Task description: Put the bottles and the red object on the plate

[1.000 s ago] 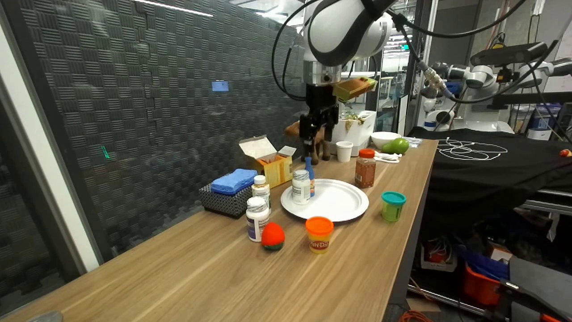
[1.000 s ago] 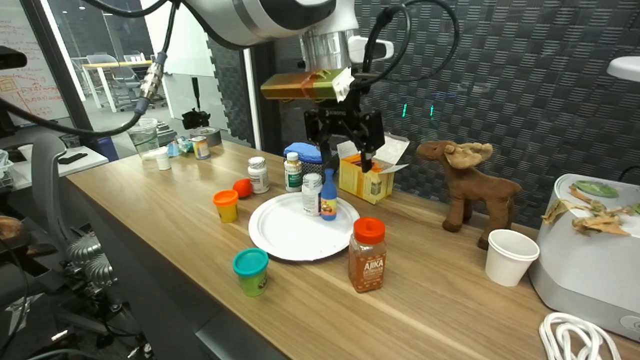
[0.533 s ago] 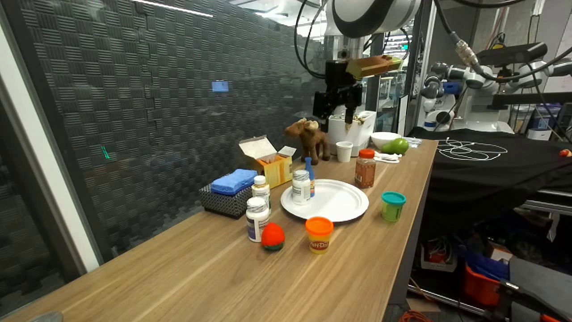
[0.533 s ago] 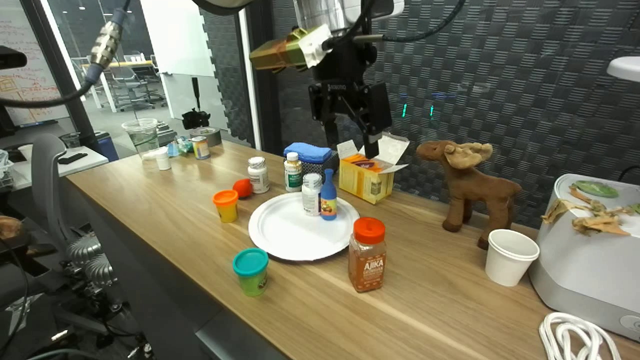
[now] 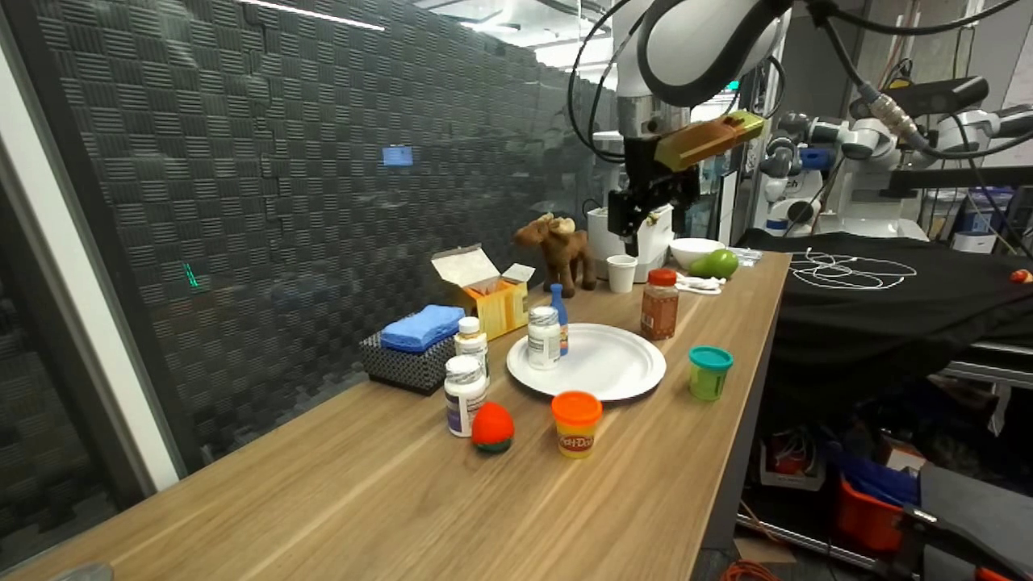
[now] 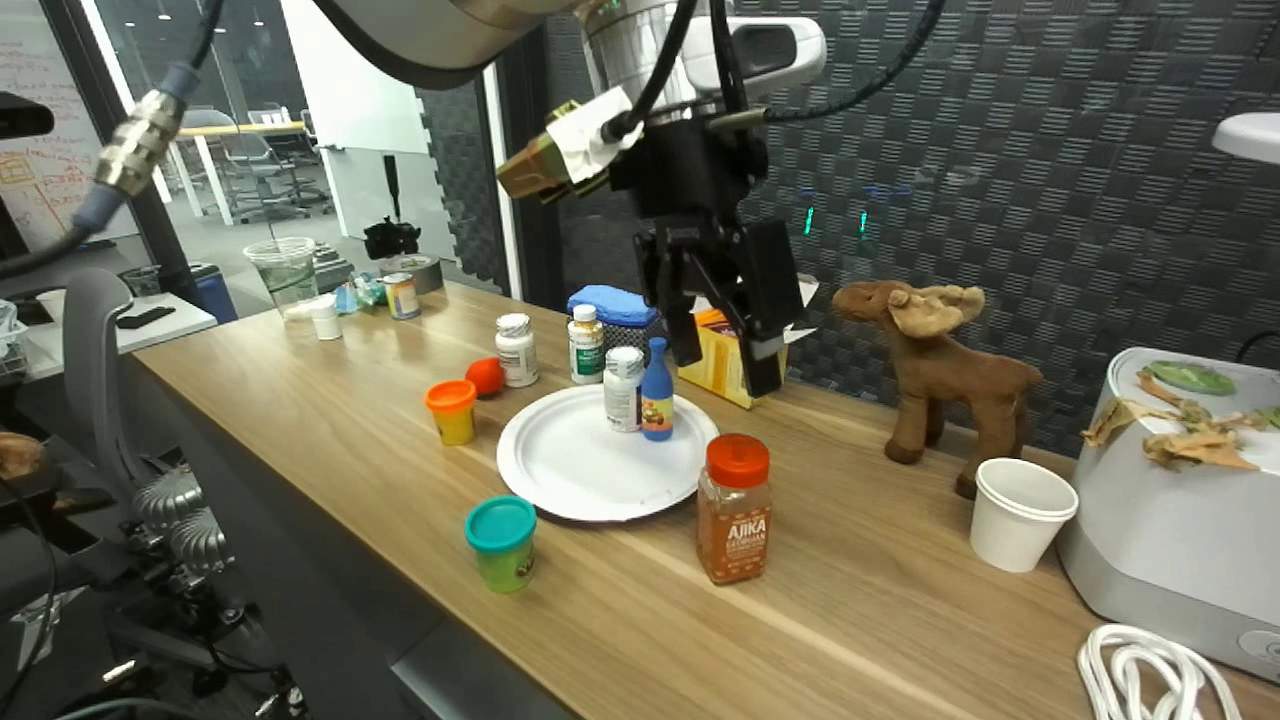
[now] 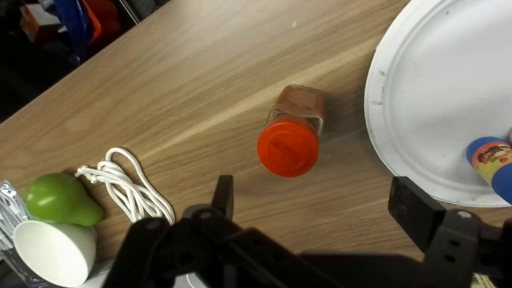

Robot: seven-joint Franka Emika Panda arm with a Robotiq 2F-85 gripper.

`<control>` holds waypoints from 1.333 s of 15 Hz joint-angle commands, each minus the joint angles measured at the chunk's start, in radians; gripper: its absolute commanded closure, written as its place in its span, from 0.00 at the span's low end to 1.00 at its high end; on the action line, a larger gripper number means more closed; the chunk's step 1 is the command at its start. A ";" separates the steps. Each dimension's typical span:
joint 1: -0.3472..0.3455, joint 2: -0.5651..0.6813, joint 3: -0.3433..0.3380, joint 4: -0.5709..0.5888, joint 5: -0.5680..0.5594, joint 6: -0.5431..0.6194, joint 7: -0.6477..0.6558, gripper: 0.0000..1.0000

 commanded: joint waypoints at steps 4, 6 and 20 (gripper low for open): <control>-0.044 0.009 -0.016 -0.016 0.062 -0.017 0.007 0.00; -0.060 0.025 -0.018 -0.009 0.121 -0.014 -0.010 0.00; -0.108 0.097 -0.027 0.032 0.351 0.044 -0.076 0.38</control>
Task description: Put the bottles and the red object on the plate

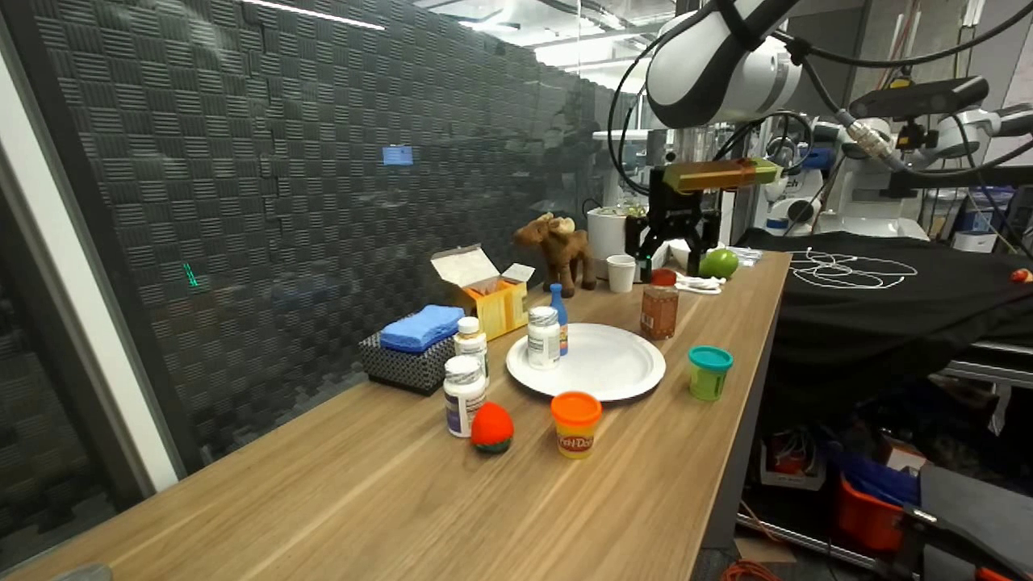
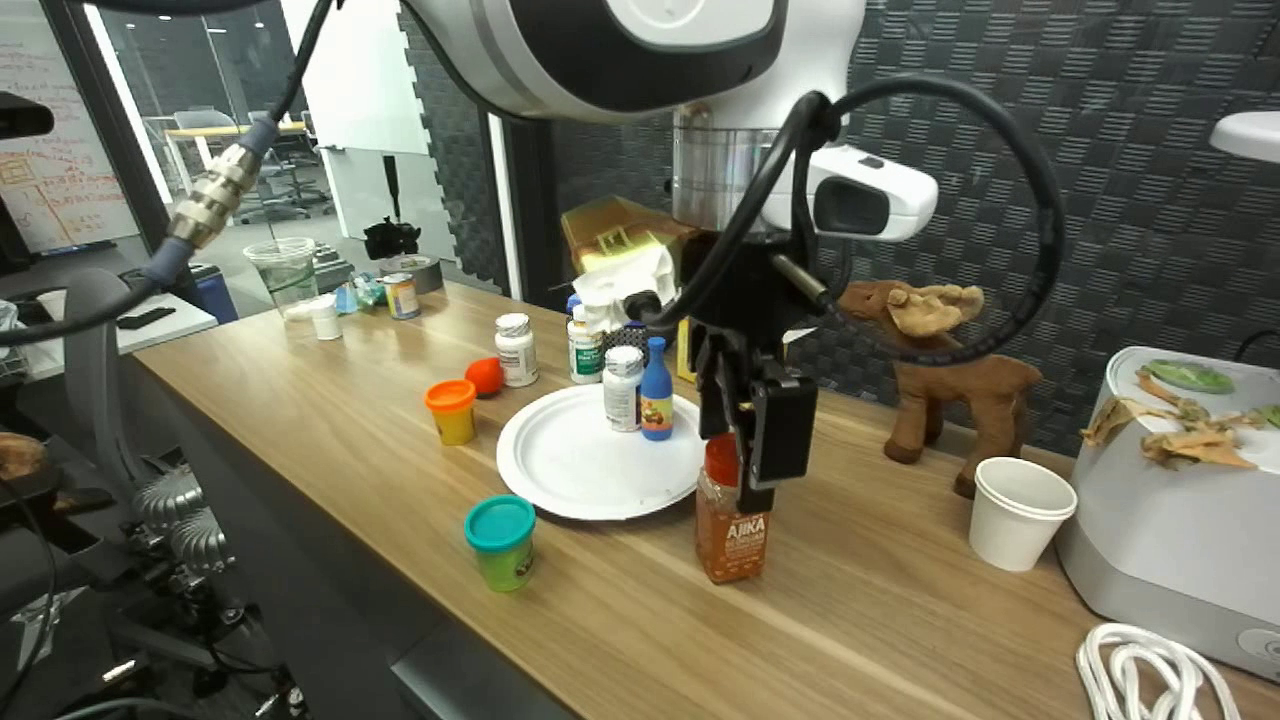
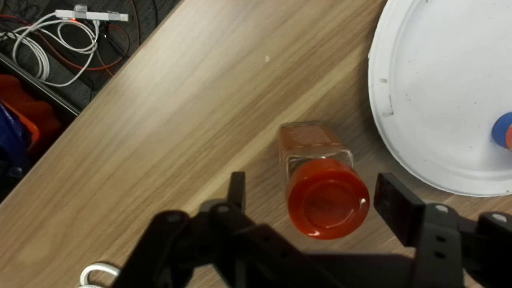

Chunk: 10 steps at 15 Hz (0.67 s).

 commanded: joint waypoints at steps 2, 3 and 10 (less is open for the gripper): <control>-0.004 0.002 -0.003 0.024 0.035 0.027 -0.046 0.55; -0.004 0.002 -0.002 0.025 0.035 0.031 -0.052 0.62; 0.000 -0.017 -0.007 0.026 0.042 0.032 -0.073 0.76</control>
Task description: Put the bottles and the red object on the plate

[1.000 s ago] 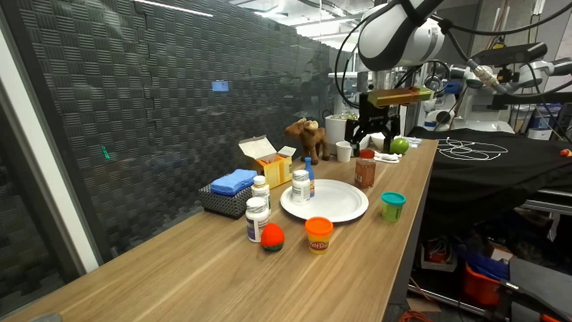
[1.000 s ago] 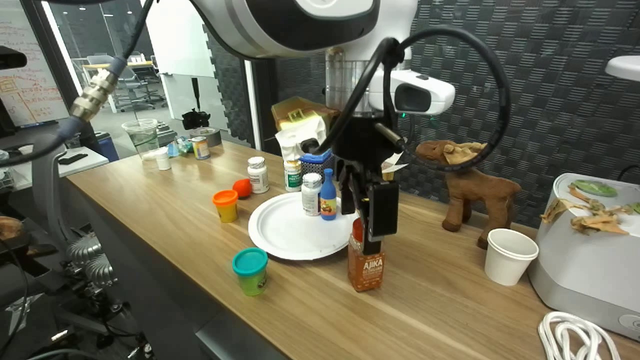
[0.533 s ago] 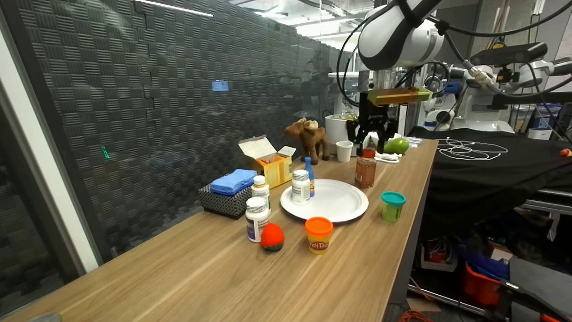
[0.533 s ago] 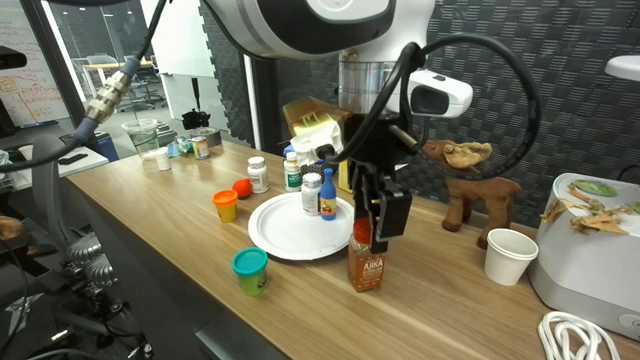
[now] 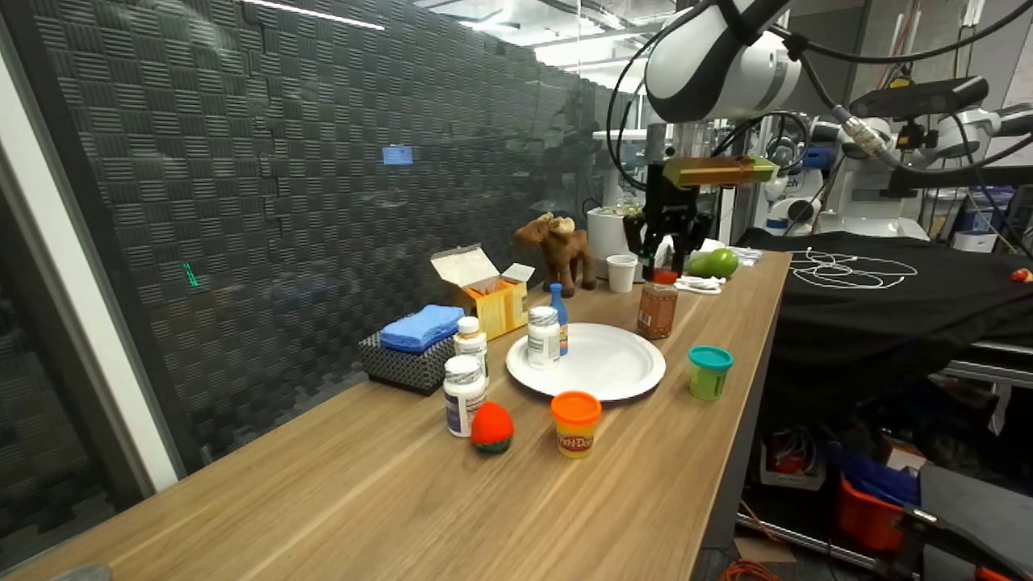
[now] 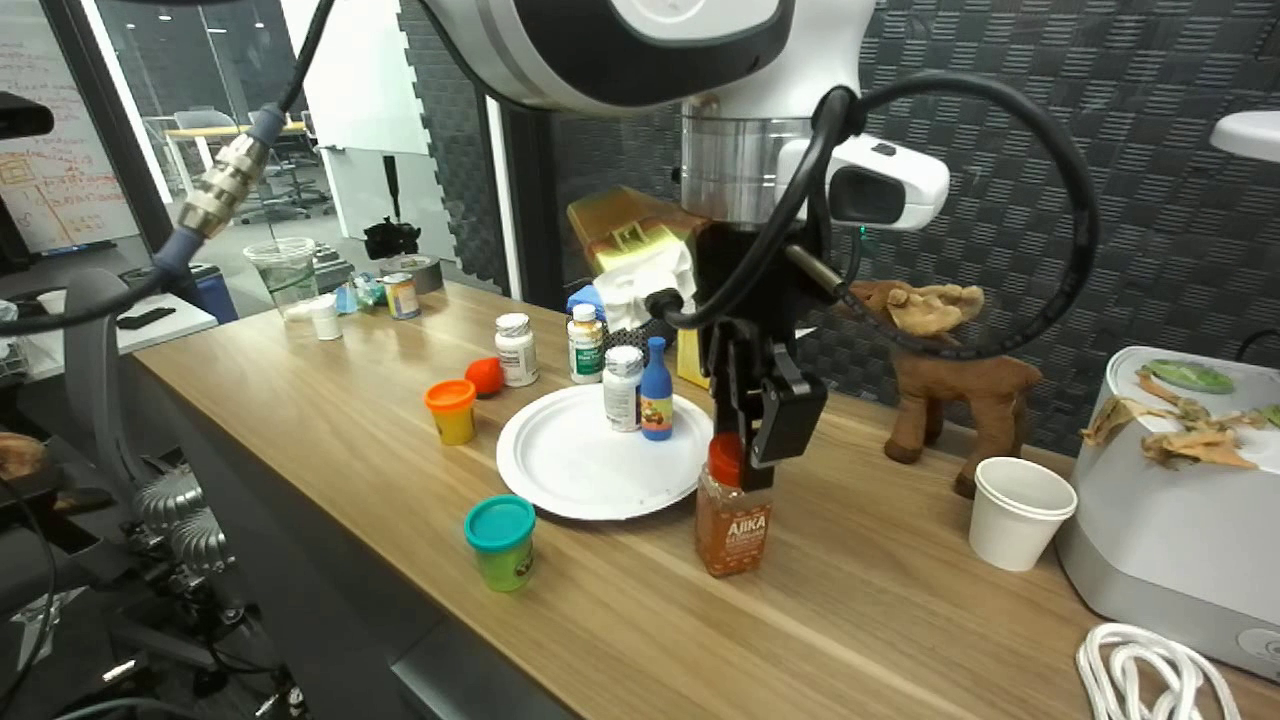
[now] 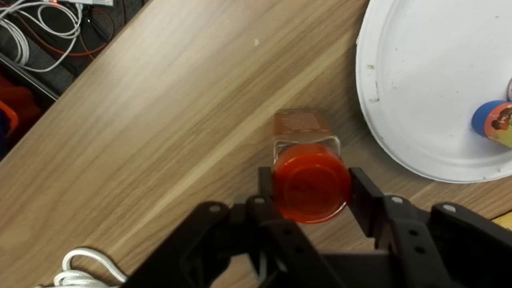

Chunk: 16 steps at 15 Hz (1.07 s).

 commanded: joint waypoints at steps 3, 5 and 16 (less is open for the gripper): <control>0.017 -0.046 -0.014 0.043 -0.055 -0.007 0.010 0.76; 0.029 -0.068 -0.007 0.059 -0.098 -0.016 0.012 0.76; 0.076 -0.071 0.083 0.072 -0.027 -0.019 -0.190 0.76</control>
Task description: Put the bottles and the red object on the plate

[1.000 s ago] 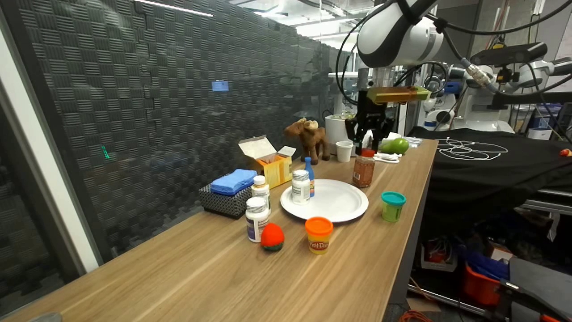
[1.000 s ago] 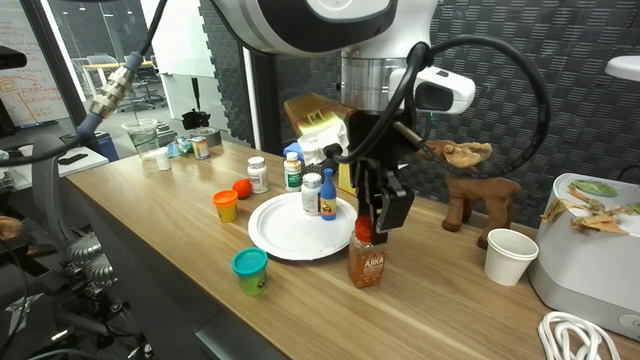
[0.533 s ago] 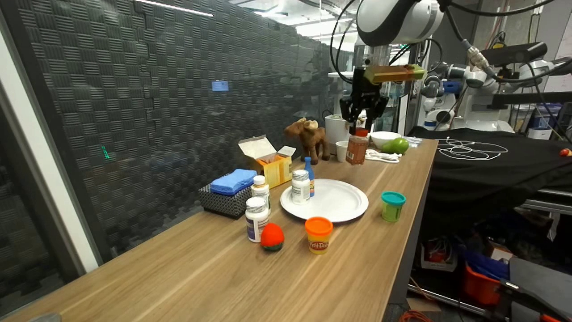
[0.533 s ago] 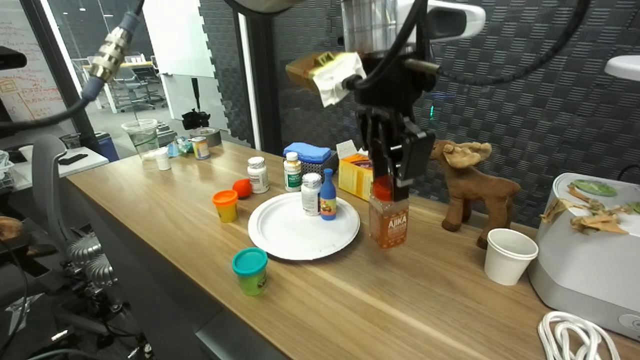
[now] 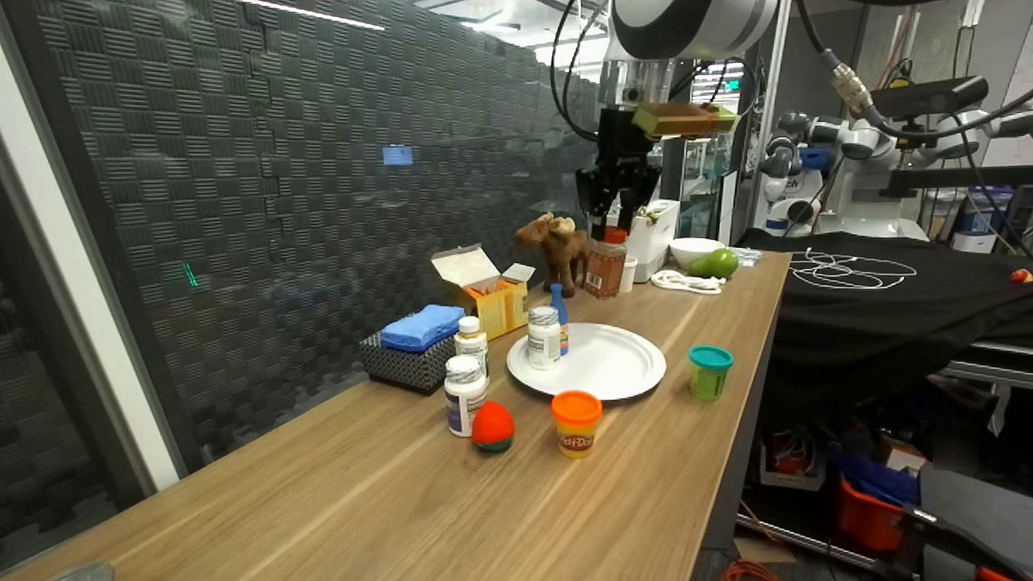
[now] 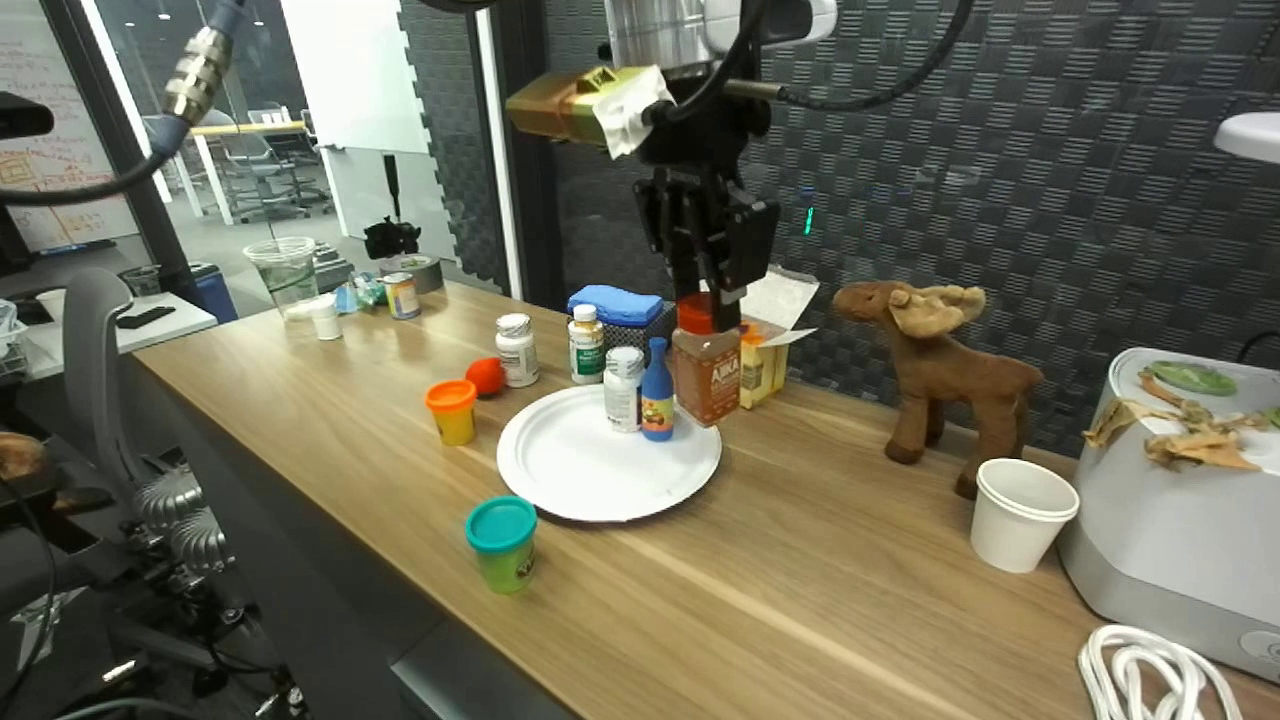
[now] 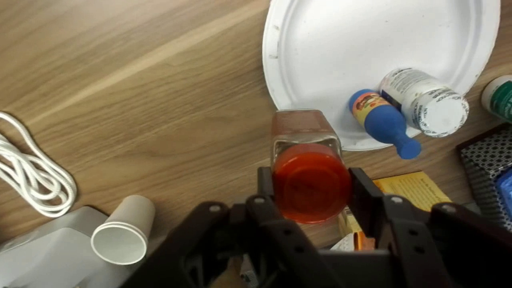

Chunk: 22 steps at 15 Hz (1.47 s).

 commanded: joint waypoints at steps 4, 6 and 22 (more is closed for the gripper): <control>-0.007 0.036 0.015 0.009 0.086 -0.031 -0.122 0.76; -0.011 0.054 0.018 0.012 0.116 -0.039 -0.151 0.76; -0.022 0.132 0.024 0.066 0.174 -0.044 -0.221 0.76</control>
